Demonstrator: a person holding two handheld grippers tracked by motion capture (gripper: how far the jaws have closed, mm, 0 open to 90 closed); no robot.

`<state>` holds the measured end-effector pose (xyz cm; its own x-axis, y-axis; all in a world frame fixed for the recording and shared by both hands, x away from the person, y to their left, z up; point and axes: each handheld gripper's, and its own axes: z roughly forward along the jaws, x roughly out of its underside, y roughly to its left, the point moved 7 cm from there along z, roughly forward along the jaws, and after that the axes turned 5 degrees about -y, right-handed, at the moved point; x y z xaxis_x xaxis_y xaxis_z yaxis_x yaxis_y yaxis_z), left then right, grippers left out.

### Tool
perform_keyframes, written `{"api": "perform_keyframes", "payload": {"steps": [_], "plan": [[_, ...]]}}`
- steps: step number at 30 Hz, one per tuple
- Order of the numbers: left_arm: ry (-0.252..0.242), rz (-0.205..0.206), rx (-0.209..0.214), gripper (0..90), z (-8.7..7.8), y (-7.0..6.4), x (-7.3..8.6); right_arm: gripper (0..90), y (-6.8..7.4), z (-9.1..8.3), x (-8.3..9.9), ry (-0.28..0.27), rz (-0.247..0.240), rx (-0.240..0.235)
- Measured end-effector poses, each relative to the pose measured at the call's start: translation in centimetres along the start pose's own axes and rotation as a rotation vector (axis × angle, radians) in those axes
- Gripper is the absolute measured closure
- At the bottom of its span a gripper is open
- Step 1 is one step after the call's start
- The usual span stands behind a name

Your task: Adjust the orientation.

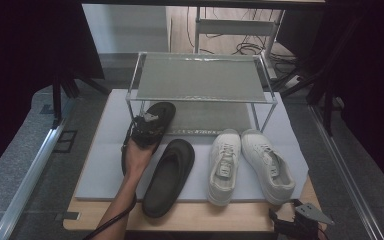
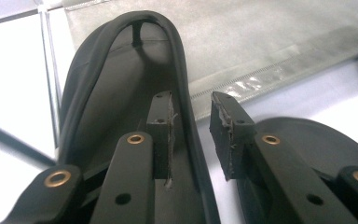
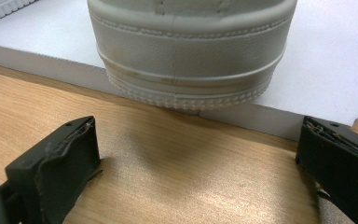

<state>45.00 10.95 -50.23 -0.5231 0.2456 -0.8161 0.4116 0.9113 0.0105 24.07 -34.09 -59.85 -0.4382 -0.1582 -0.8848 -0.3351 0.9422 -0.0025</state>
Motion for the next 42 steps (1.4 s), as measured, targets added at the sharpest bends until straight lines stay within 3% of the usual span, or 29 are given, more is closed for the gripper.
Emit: {"api": "perform_keyframes", "payload": {"steps": [3, 9, 16, 20, 29, 42], "plan": [[-0.021, -0.003, 0.03, 70.6, -1.8, 0.4, 0.5, 0.0, 0.0, 0.0, 0.0, 0.0, 0.0, 0.0], [-0.043, -0.01, 0.04, 73.0, -4.0, 1.0, 1.7, 0.0, 0.0, 0.0, 0.0, 0.0, 0.003, 0.002], [-0.067, -0.05, 0.064, 83.6, -7.0, 1.8, 4.4, 0.0, 0.0, 0.0, 0.0, 0.0, 0.003, 0.003], [-0.064, -0.044, 0.067, 88.9, -8.0, 2.0, 6.0, 0.0, 0.0, 0.0, 0.0, 0.0, 0.001, 0.004], [-0.031, -0.005, 0.062, 89.7, -8.0, 1.7, 8.7, 0.0, 0.0, 0.0, 0.0, 0.001, 0.004, 0.005], [0.005, -0.007, 0.045, 89.7, -6.4, 1.9, 10.2, 0.0, 0.0, 0.0, 0.0, -0.001, 0.002, 0.005]]}}
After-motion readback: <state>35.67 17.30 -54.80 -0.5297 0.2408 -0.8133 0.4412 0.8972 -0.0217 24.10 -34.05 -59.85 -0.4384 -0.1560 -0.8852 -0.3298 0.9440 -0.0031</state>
